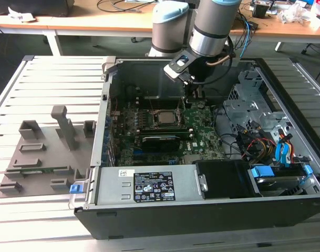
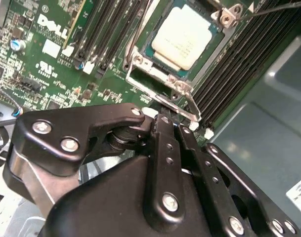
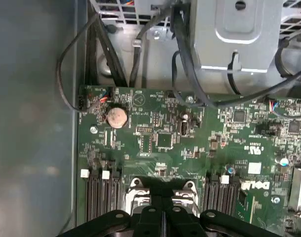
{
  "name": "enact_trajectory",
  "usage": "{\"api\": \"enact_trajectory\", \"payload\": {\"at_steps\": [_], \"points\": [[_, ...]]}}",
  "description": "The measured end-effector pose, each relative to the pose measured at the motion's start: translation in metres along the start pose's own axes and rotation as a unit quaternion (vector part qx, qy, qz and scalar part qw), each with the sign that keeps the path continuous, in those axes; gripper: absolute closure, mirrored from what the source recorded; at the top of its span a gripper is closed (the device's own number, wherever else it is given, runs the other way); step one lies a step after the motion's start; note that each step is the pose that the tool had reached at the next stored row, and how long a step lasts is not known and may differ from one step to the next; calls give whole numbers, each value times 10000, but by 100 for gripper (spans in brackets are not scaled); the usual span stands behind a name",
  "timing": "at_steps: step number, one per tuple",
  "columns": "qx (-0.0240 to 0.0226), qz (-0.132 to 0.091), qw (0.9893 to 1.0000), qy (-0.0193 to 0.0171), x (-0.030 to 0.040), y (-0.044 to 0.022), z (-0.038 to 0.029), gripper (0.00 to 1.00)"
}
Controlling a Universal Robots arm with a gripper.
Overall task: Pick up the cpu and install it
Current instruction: 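Close the cpu cover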
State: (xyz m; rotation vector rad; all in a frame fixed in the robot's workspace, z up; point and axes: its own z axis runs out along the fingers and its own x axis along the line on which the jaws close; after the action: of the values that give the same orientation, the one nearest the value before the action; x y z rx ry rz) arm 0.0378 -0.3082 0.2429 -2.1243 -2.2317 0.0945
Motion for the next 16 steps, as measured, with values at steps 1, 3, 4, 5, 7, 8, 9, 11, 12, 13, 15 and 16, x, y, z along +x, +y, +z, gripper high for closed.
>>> {"api": "enact_trajectory", "payload": {"at_steps": [1,3,4,5,7,8,9,11,12,13,15,16], "points": [[-1,-1,10000,0,3,-59,5,89],[-2,0,10000,0,5,-100,9,89],[-4,0,10000,0,7,-127,11,89],[-5,-1,10000,-1,8,-151,13,89],[-7,0,10000,0,10,-211,18,89],[-8,-1,10000,0,12,-236,25,89],[-8,-1,10000,0,11,-250,37,89],[-7,-25,10000,-1,-3,-302,106,89],[-8,-44,10000,-1,-9,-326,133,89],[-8,-55,10000,-1,-12,-343,149,89],[-7,-80,10000,-2,-17,-436,187,89],[-8,-79,10000,-1,-14,-493,194,89]]}}
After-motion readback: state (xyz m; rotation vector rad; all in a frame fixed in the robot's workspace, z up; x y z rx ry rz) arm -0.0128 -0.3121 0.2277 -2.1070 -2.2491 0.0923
